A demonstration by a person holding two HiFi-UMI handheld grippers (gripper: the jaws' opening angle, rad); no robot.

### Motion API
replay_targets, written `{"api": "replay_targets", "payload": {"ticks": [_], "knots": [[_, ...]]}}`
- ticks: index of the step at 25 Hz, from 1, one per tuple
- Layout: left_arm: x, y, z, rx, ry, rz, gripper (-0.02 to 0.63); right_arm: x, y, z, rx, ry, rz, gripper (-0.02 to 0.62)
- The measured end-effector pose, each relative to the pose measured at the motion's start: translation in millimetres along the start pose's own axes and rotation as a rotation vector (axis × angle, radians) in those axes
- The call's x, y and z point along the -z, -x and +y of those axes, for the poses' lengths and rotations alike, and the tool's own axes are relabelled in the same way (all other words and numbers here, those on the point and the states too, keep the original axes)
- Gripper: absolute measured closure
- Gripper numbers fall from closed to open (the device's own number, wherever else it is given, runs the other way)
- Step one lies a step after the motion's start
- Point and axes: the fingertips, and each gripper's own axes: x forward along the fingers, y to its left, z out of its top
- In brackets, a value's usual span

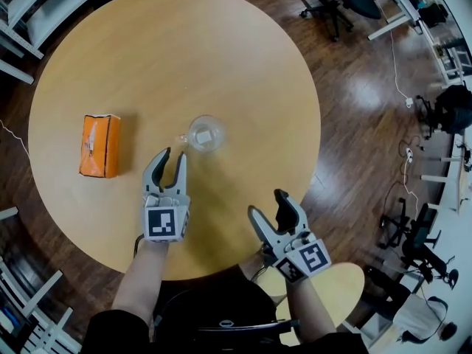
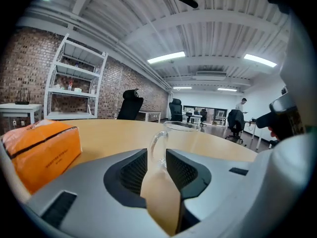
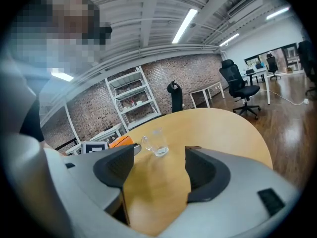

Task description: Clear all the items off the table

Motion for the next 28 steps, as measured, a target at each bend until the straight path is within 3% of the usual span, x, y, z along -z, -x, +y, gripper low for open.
{"api": "replay_targets", "payload": {"ticks": [3,9,12,18,22,25,28], "knots": [[-11.1,25.7,3.1,0.026,0.001,-0.017,0.495,-3.5,-2.3,16.8,0.000,-0.006,-0.043,0.265],[-48.9,94.3,32.4,0.017,0.079,-0.037,0.495,-36.0,21.9,59.6,0.008,-0.062,-0.274,0.310],[-72.7,139.9,40.1,0.021,0.084,-0.080,0.495,-50.1,56.3,79.4,-0.003,-0.109,-0.427,0.362],[-124.2,228.9,57.6,0.039,0.103,-0.200,0.514,-66.6,114.4,113.0,-0.032,-0.171,-0.650,0.362],[-162.2,277.8,65.4,0.024,0.075,-0.291,0.541,-62.0,148.5,127.9,-0.018,-0.185,-0.690,0.364],[-186.5,304.8,70.7,0.012,0.058,-0.362,0.541,-55.4,159.1,127.5,0.033,-0.173,-0.651,0.422],[-191.7,325.7,65.7,0.017,0.044,-0.375,0.541,-53.7,176.1,122.9,0.059,-0.249,-0.658,0.422]]}}
